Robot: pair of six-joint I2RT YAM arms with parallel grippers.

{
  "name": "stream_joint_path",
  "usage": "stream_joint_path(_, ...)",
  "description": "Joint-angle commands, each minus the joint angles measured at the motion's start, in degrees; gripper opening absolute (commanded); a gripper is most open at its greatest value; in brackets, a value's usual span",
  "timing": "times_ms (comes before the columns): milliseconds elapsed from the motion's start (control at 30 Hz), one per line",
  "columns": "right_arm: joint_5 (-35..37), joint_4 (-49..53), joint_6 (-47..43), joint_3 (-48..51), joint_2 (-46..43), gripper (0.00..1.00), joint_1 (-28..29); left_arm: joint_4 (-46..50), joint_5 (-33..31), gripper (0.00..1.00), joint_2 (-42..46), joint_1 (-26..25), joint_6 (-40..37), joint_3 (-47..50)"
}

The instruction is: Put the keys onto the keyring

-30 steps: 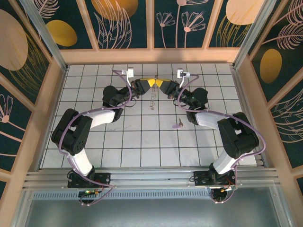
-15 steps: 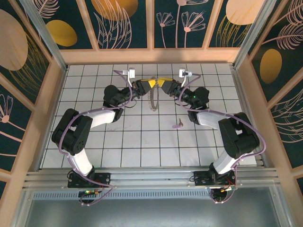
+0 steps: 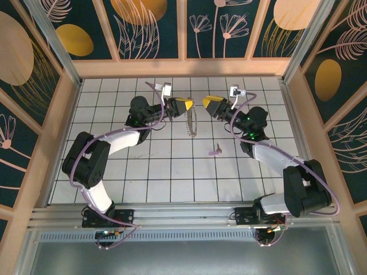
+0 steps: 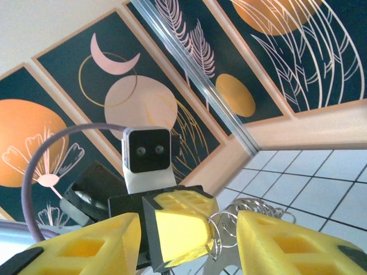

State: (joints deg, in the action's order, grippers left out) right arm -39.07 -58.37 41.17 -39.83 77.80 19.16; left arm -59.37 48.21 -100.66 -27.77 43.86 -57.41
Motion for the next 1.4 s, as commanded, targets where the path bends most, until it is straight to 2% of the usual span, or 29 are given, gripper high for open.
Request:
stream_joint_path(0, -2.39, 3.83, -4.52, 0.74, -1.43, 0.49, -0.22, 7.28, 3.04, 0.00, 3.75, -0.27, -7.93, -2.83)
stream_joint_path(133, -4.75, 4.11, -5.66, 1.07, -0.73, 0.50, -0.21, 11.21, 5.05, 0.00, 4.34, -0.27, -10.78, -3.85)
stream_joint_path(400, -7.11, 0.76, -4.80, 2.73, 1.53, 0.52, -0.30, 12.09, 7.63, 0.00, 5.09, -0.27, -11.33, -3.95)
stream_joint_path(933, -10.13, -11.04, 1.87, 4.33, 5.31, 0.45, -0.31, 10.86, 9.98, 0.00, 5.39, -0.27, -10.73, -3.85)
stream_joint_path(1367, -10.76, -15.01, 4.59, 0.92, 9.54, 0.41, 1.27, 9.28, 10.15, 0.00, 5.04, -0.27, -9.46, -3.51)
